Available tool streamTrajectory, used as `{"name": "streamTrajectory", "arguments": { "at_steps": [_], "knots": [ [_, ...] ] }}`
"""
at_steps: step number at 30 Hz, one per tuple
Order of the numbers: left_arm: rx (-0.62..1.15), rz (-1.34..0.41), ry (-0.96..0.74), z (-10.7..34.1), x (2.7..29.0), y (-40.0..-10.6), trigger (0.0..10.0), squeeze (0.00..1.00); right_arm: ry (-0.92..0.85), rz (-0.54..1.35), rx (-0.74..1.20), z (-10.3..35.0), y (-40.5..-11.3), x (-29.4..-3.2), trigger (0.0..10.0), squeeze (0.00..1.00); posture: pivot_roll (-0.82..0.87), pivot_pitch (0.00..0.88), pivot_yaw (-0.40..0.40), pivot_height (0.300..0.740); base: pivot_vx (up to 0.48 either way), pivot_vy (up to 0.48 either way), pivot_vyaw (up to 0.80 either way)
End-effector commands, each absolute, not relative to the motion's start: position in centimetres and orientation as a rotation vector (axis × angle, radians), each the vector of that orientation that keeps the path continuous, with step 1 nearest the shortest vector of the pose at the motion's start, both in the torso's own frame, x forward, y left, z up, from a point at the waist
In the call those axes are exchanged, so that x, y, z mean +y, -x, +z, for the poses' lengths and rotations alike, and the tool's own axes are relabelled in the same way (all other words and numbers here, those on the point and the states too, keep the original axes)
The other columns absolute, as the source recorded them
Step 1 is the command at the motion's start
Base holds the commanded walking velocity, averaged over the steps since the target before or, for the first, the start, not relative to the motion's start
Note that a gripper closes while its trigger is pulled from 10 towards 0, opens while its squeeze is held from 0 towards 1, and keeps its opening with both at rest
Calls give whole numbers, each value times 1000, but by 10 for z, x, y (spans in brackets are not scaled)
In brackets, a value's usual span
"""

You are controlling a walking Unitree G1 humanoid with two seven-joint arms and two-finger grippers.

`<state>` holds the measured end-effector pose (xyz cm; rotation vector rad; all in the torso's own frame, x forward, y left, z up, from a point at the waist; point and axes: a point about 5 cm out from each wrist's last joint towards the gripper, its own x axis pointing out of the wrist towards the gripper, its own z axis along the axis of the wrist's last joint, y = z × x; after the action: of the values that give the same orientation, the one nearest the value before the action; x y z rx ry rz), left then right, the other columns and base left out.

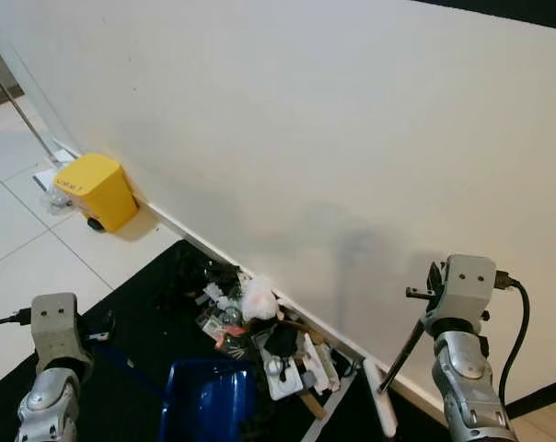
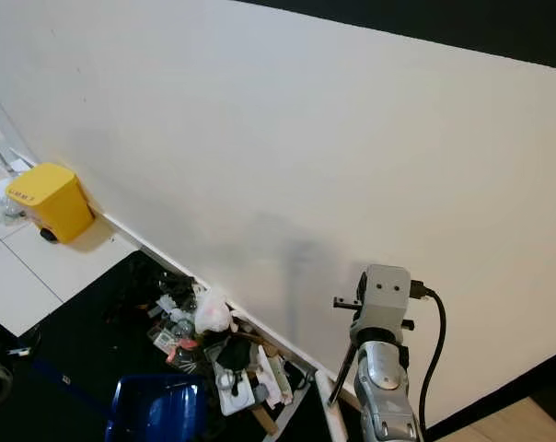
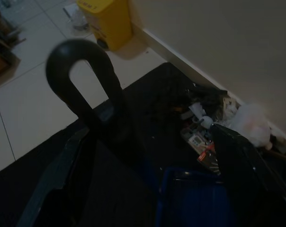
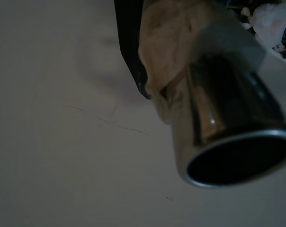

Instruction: Sweep floor

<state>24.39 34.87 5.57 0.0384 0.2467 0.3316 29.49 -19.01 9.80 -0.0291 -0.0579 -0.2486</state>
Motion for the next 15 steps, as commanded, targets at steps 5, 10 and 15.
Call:
{"name": "streamTrajectory", "arguments": {
  "at_steps": [5,10,15],
  "knots": [
    [247,386,-70,69,367,-237,10000,0,28,-258,-85,103,-293,-193,10000,0,-6,154,26,740,0,0,0],
    [248,404,-63,73,373,-238,10000,0,31,-260,-84,104,-293,-195,10000,0,-11,157,22,740,0,0,0],
    [301,386,-15,69,378,-239,10000,0,37,-261,-84,105,-294,-198,10000,0,-18,163,10,740,0,0,0]
  ]
}}
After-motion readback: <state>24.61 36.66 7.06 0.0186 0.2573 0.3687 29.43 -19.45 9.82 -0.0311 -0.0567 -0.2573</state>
